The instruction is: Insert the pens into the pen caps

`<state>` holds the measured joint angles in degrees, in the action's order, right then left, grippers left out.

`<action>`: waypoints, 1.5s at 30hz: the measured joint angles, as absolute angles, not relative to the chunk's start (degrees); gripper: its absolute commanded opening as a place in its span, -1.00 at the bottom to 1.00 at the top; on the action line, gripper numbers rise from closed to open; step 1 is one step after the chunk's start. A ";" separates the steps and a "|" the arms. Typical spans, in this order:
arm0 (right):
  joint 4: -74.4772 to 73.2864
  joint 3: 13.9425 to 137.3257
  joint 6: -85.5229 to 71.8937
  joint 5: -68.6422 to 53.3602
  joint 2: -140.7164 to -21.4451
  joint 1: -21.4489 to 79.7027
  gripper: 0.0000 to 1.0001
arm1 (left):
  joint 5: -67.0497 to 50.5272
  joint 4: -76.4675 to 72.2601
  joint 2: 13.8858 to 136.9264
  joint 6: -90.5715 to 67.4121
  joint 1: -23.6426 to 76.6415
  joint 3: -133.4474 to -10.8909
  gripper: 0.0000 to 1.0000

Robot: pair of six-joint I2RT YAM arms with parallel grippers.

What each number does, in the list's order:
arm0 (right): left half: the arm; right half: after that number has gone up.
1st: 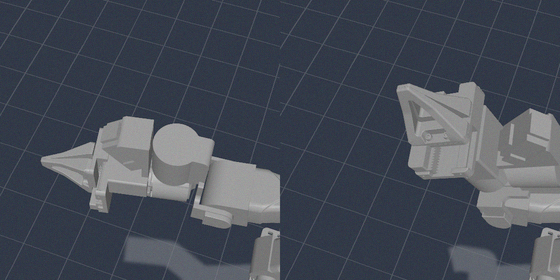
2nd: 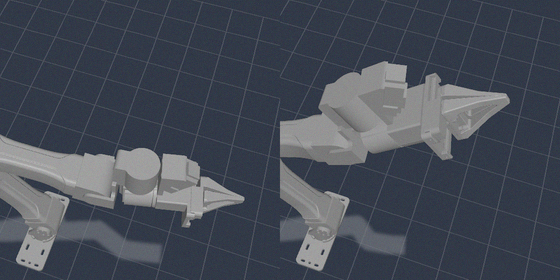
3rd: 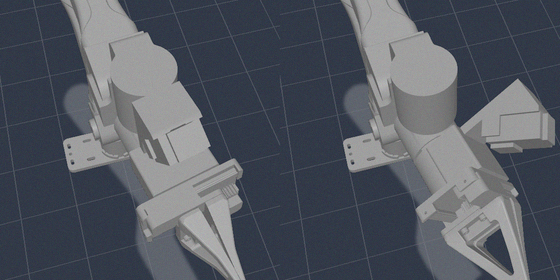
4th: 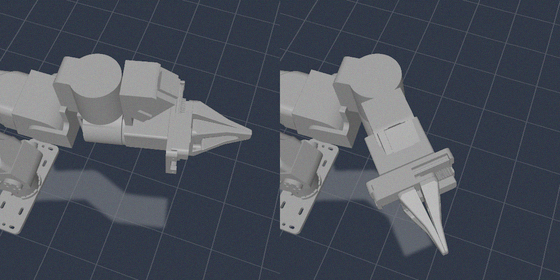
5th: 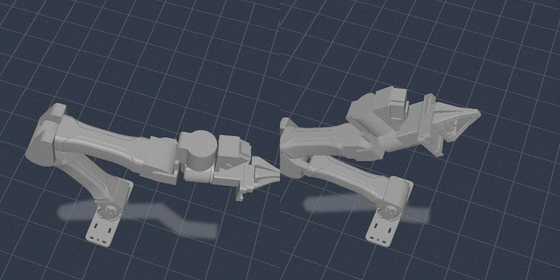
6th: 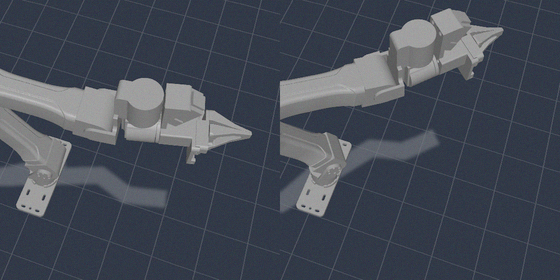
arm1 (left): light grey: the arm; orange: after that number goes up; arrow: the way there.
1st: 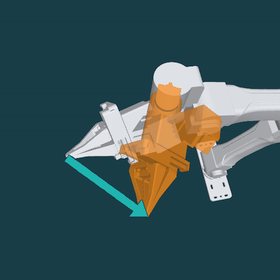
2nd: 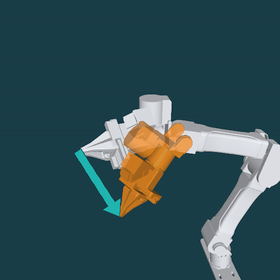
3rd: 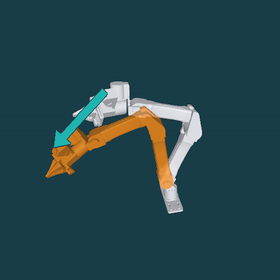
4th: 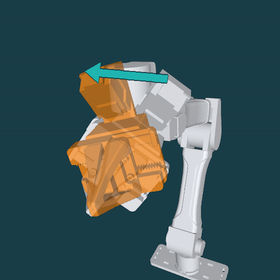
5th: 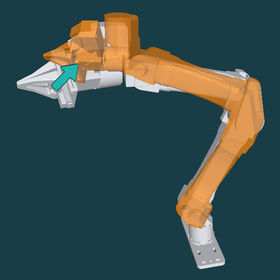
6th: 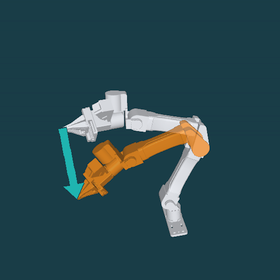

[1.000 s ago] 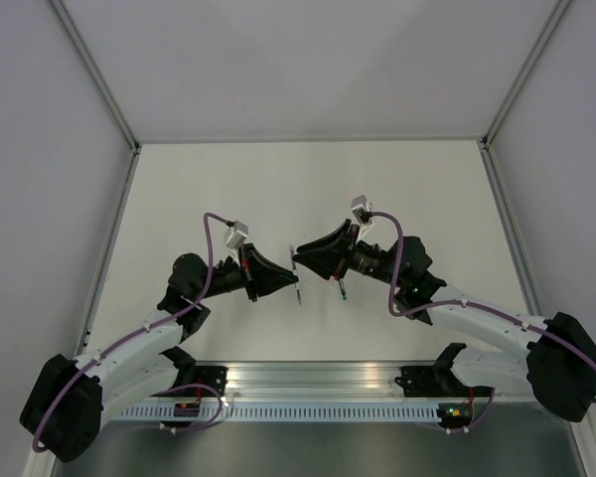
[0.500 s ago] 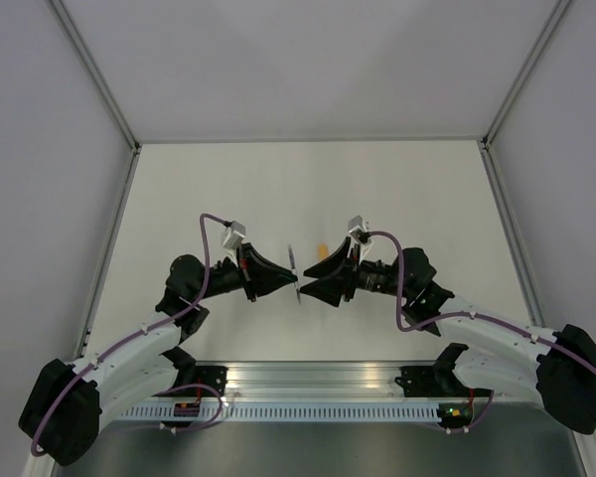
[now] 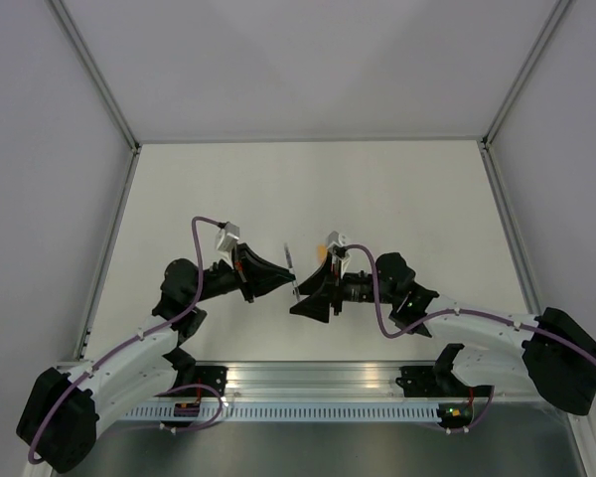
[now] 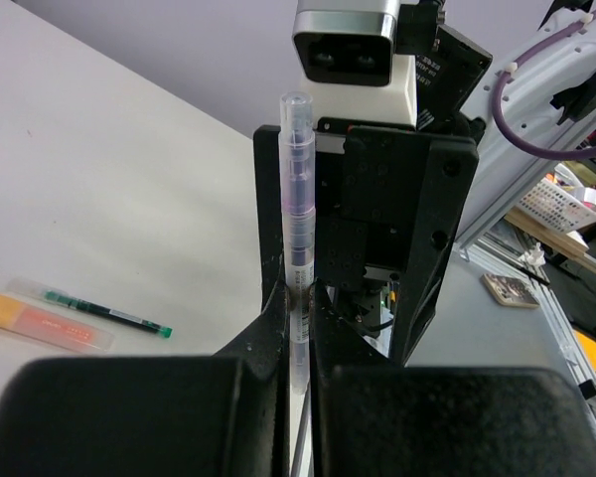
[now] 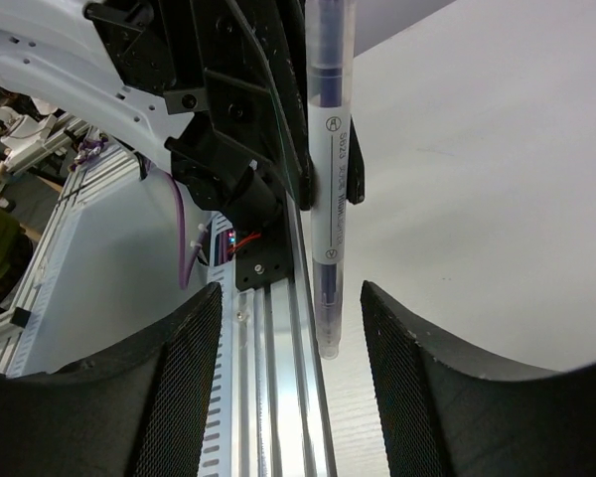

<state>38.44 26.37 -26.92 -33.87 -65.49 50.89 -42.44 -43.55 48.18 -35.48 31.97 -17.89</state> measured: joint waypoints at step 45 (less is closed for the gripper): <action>11.97 35.53 -22.81 -21.80 -54.26 53.12 -1.00 | -34.61 -13.76 51.40 -33.50 32.01 -52.93 0.61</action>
